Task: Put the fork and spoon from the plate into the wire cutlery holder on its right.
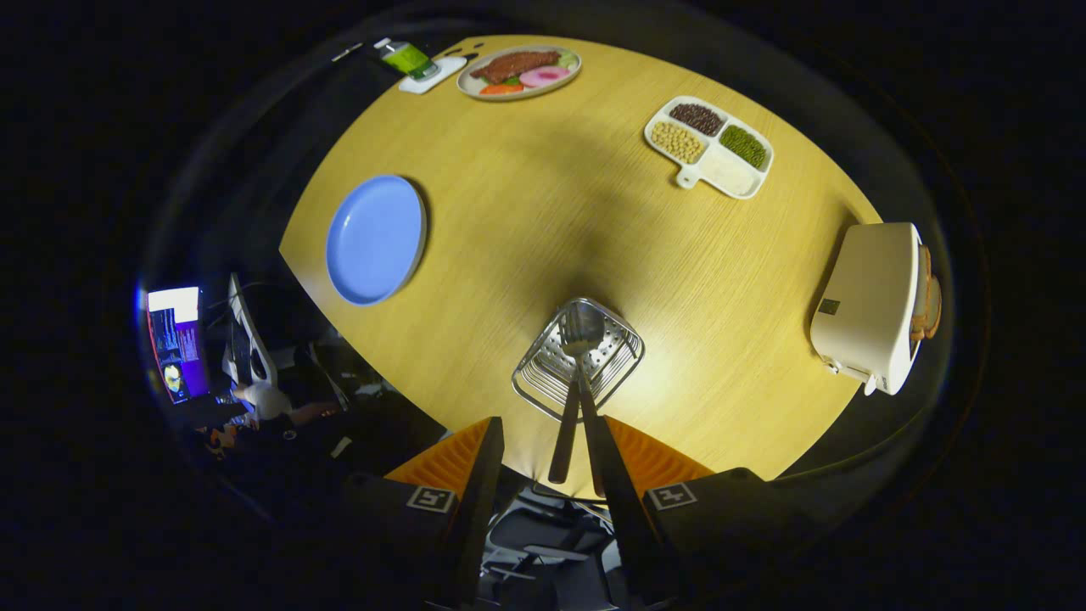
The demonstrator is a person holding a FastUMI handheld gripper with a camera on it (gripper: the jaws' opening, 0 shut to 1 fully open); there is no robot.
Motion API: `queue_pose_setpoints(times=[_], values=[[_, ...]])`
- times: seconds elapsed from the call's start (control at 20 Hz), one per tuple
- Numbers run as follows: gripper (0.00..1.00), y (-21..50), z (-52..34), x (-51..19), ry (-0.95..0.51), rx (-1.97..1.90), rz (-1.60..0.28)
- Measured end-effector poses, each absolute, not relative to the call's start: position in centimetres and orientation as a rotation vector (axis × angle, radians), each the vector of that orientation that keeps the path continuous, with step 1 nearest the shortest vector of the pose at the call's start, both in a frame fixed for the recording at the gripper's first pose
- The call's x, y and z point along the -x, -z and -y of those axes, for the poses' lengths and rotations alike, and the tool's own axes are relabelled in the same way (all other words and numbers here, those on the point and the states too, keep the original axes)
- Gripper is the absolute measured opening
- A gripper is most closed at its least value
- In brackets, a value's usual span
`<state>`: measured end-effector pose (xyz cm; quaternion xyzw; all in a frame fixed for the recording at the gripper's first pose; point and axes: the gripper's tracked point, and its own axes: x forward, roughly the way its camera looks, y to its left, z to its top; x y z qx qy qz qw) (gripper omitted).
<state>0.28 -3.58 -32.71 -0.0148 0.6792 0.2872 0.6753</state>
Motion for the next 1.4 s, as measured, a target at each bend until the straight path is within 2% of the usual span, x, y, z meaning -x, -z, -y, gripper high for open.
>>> queue_pose_setpoints(times=[0.25,0.35,0.65,1.0,1.4], values=[[0.85,27.7,5.1,-0.5,-0.511,-0.055,-1.210],[0.88,25.8,5.5,-0.4,-0.459,-0.086,-1.090],[0.93,19.0,5.5,-0.1,-0.423,-0.148,-0.790],[0.93,12.3,4.6,0.6,-0.526,-0.166,-0.515],[0.92,10.7,5.6,2.3,-0.595,-0.165,-0.352]])
